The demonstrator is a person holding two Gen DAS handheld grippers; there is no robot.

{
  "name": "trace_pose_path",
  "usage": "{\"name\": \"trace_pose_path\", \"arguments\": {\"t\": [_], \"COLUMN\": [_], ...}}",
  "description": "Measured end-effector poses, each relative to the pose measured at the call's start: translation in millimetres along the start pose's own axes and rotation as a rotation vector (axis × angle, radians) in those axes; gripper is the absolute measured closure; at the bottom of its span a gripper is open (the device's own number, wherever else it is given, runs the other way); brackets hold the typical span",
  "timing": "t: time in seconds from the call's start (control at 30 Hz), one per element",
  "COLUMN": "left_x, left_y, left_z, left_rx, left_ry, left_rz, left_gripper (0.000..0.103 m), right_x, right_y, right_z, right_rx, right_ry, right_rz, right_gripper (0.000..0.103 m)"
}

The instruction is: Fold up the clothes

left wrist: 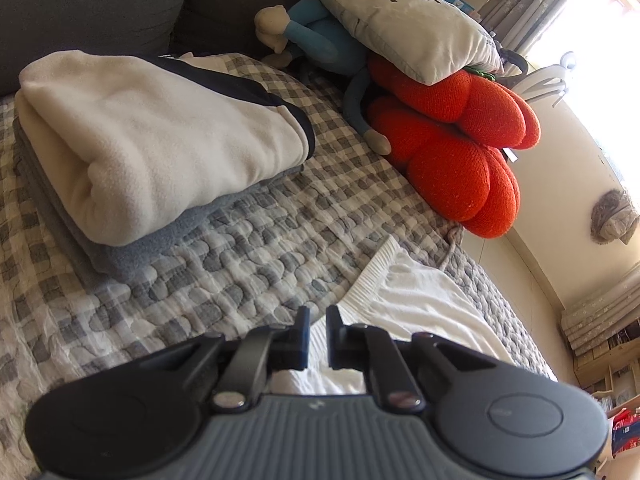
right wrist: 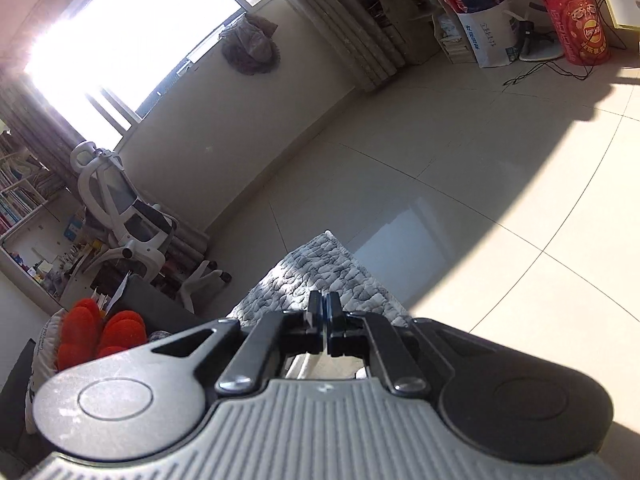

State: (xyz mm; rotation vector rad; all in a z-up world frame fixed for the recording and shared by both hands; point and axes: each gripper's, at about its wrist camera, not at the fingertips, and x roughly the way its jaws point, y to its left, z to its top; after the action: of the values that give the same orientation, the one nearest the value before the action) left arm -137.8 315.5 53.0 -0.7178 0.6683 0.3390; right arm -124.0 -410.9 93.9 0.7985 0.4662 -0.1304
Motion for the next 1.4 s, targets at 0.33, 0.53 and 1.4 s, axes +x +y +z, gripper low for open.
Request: {"name": "trace_pose_path", "arguments": {"t": [0.33, 0.53, 1.4], "left_x": [-6.2, -13.2, -6.7], "left_y": [4.1, 2.8, -41.5], "left_z": [-14.8, -26.6, 26.7], "left_rx": [0.005, 0.032, -0.016], "left_ry": [0.060, 0.066, 0.013], "left_rz": [-0.014, -0.049, -0.091], "left_gripper": [0.077, 0.056, 0.098], "right_x": [8.2, -9.3, 31.7], "right_y": [0.5, 9.8, 13.4], "right_z": [-3.0, 1.2, 39.3], "right_rx": [-0.038, -0.033, 0.053], "right_ry": [0.038, -0.080, -0.004], "right_rz": [-0.041, 0.059, 0.071], "right_gripper": [0.100, 0.100, 0.100]}}
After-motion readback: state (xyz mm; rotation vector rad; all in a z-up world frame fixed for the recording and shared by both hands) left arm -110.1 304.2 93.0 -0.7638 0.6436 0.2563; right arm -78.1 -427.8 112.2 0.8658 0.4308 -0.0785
